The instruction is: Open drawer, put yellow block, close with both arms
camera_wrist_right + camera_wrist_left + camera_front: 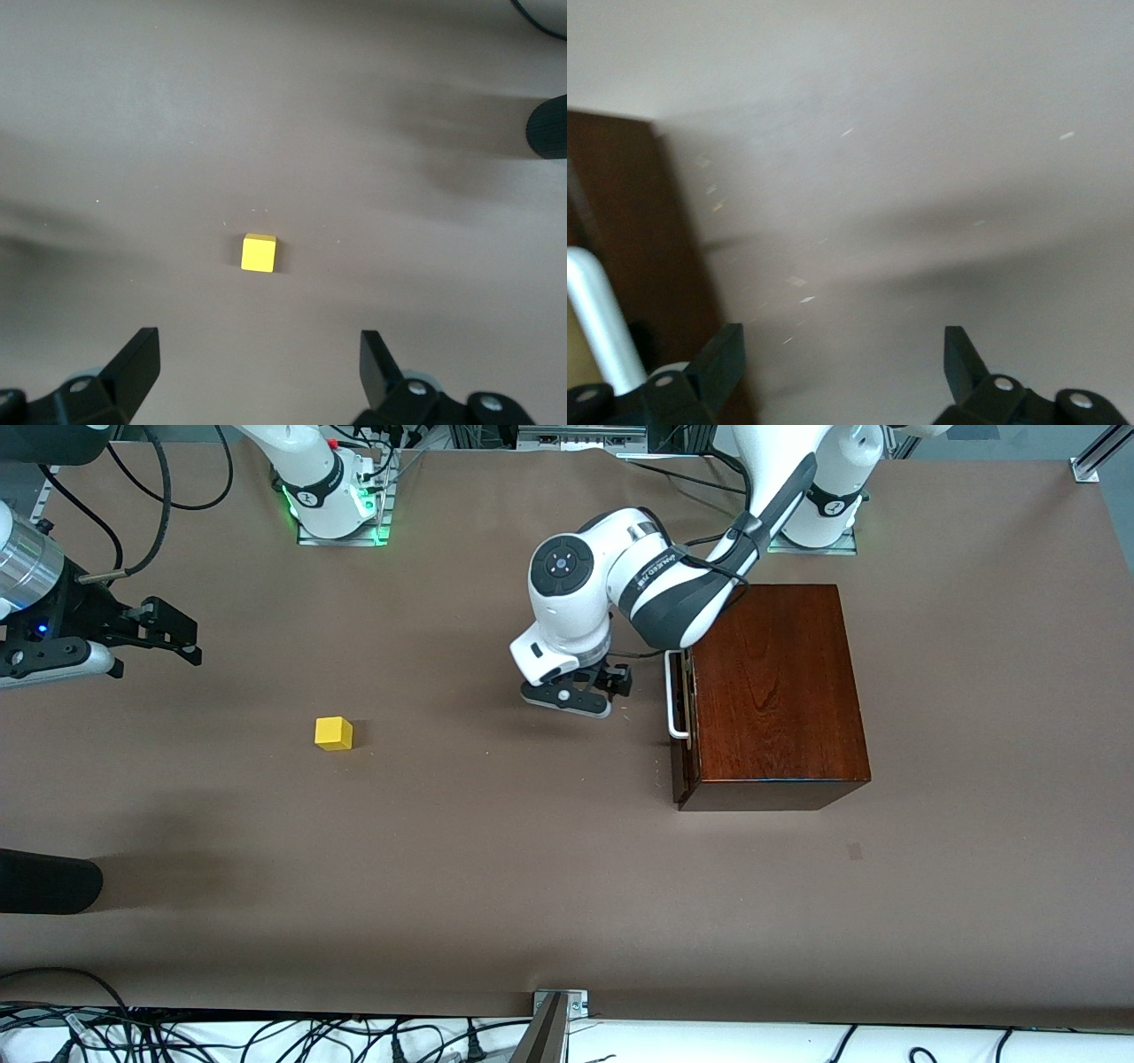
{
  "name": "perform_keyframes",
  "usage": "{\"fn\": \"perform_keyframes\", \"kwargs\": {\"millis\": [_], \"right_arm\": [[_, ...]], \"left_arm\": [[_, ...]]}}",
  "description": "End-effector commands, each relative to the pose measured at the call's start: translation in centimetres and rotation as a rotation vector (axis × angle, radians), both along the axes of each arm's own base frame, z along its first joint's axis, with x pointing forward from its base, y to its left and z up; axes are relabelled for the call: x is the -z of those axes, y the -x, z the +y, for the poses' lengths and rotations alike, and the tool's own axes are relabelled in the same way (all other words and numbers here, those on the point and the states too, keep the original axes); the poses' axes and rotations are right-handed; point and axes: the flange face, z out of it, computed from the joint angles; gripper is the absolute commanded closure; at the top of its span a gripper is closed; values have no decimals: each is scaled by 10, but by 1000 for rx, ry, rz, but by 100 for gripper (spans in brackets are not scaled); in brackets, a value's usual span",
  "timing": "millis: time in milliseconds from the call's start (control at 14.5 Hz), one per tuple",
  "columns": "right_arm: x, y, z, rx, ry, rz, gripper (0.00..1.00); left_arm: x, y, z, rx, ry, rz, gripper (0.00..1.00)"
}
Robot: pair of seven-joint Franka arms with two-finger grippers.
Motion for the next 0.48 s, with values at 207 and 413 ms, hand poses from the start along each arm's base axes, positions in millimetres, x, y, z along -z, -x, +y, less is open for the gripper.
{"fn": "perform_keyframes", "kwargs": {"millis": [207, 413], "right_arm": [[-4, 3, -1, -9, -3, 6, 0], [-4, 3, -1, -3, -2, 6, 0]], "left_arm": [[11, 0, 27, -125, -140, 48, 0], [14, -5, 35, -126, -182, 22, 0]]}}
